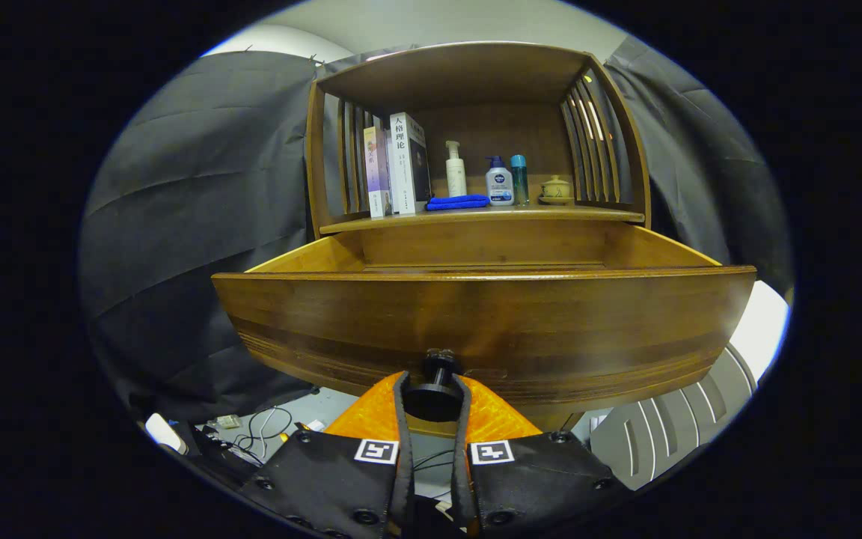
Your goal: Pull open the drawer, take out the items inside it, and place them on the countertop above the cabinet.
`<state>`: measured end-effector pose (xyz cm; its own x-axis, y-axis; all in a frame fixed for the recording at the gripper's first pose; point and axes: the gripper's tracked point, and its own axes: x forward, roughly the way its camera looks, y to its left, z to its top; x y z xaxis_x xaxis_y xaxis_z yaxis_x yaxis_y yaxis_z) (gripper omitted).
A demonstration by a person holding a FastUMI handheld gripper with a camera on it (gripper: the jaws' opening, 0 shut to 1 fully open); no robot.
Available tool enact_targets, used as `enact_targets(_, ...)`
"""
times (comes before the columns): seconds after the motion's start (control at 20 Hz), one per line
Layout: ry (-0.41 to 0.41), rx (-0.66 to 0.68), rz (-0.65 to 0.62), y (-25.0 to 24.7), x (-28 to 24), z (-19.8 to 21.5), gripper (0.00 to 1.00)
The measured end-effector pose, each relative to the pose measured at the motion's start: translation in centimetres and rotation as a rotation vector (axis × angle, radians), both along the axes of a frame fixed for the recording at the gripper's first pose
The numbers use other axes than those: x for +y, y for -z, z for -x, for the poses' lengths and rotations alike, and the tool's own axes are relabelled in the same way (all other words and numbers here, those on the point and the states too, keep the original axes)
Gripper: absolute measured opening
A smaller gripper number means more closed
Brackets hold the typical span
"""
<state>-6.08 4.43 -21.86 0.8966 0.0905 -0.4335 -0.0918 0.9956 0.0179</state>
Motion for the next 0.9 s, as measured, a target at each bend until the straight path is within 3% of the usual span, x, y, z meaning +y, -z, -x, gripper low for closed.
enact_targets(0.2, 0.001, 0.013, -0.096, -0.5, 0.2, 0.4, 0.41)
enact_targets(0.4, -0.004, -0.121, -0.068, -5.2, -0.3, 0.2, 0.51)
enact_targets(0.7, -0.061, -0.240, -0.055, -12.9, -0.1, -1.9, 0.97)
enact_targets(0.9, -0.115, -0.206, -0.067, -15.8, -0.2, -4.8, 0.98)
